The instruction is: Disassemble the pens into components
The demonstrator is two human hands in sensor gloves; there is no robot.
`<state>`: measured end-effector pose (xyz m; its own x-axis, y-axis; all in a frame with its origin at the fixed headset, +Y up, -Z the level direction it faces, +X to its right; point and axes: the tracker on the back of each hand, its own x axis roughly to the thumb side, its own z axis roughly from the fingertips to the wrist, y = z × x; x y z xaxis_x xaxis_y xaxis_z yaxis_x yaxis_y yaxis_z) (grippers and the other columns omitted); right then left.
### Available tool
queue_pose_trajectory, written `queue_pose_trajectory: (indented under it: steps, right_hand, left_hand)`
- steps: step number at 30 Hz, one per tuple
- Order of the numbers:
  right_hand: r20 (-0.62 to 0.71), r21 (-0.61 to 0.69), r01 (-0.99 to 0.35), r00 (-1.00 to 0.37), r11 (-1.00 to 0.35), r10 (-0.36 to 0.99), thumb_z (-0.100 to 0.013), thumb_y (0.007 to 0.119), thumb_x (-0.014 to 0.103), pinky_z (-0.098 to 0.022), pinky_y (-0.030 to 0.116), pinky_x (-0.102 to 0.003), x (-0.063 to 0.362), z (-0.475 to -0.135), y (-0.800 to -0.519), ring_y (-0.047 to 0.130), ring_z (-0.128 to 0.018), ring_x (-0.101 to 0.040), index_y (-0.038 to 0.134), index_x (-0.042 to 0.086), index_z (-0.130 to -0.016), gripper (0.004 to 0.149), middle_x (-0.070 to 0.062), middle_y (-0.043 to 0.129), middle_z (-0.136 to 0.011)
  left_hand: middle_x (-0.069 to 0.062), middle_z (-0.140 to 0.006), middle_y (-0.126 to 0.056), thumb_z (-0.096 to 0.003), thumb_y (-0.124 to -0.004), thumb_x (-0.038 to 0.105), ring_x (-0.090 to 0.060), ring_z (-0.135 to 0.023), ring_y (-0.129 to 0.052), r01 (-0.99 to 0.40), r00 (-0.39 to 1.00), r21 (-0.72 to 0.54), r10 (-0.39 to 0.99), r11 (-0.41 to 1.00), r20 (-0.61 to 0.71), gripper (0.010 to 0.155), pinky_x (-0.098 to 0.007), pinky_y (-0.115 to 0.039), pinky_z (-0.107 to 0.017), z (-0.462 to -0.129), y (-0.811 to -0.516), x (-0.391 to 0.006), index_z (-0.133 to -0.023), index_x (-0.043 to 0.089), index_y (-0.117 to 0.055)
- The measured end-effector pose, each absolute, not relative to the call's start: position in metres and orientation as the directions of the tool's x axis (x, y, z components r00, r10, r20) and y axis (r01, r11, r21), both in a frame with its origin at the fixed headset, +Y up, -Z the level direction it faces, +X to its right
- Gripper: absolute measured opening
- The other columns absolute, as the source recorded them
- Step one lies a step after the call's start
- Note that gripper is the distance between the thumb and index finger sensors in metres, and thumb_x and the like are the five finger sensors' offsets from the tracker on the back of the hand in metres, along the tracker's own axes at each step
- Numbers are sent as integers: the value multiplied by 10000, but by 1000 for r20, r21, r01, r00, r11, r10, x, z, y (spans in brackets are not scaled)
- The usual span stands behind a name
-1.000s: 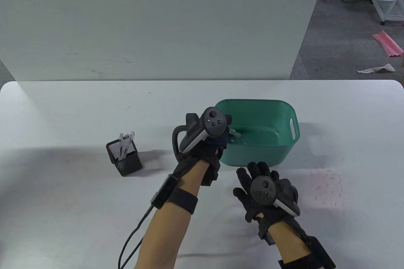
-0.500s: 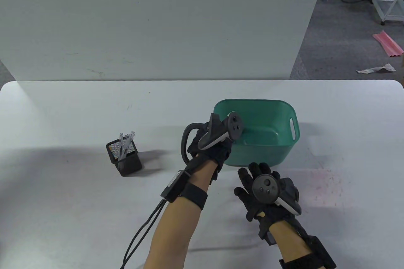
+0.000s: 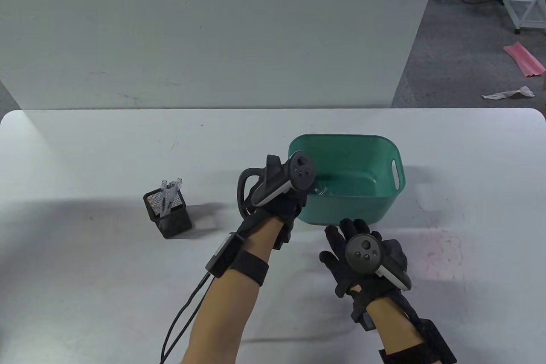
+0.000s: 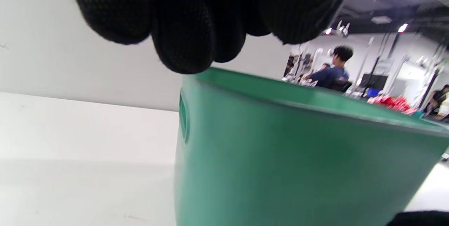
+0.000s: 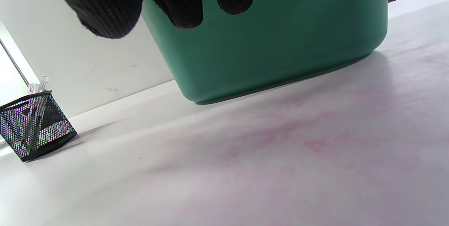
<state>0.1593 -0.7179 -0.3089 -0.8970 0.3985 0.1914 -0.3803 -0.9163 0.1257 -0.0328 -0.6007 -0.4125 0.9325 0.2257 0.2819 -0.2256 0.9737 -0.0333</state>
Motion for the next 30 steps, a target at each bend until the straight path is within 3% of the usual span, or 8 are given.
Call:
queue_pose_trajectory:
  steps: [7,14,21,30]
  right_hand:
    - [175,117,-387,-898,-915,402,-571,653,518,-695,236,-723,164,-309,-717,249,-1051,-477,477,224,-1109,638,-193,344,-1180]
    - [170,114,-389,-899,-914,404,-571,654,518,-696,237,-722,164,-310,-717,249,-1051,-476,479,224,-1109,638,-196,343,-1179]
    - [165,113,-387,-901,-915,401,-570,654,518,-695,236,-723,165,-311,-718,248,-1051,-476,480,222,-1109,638,-195,344,-1180]
    - [168,130,-381,-902,-916,399,-572,653,518,-694,234,-724,164,-310,-718,249,-1051,-477,481,220,-1109,638,-197,344,-1179]
  left_hand:
    - [-25,-1061,-825,-505,-802,482,-248,-842,-976,-213,934,25,196,977,298,543,-539,-818,-601,-383,-584,-91,-1025,367,-694]
    - [-35,-1099,-781,-503,-805,483,-304,-977,-889,-130,978,31,123,991,166,557,-565,-774,-663,-372,-596,-176,-1033,361,-685]
    - [-43,-1134,-728,-503,-804,487,-324,-1021,-835,-69,998,-17,69,997,-3,580,-586,-741,-685,-387,-612,-233,-1050,374,-650]
    - [-58,-1209,-575,-521,-796,441,-351,-1109,-691,33,983,-201,-69,979,-173,668,-620,-658,-737,-420,-638,-261,-1108,405,-481]
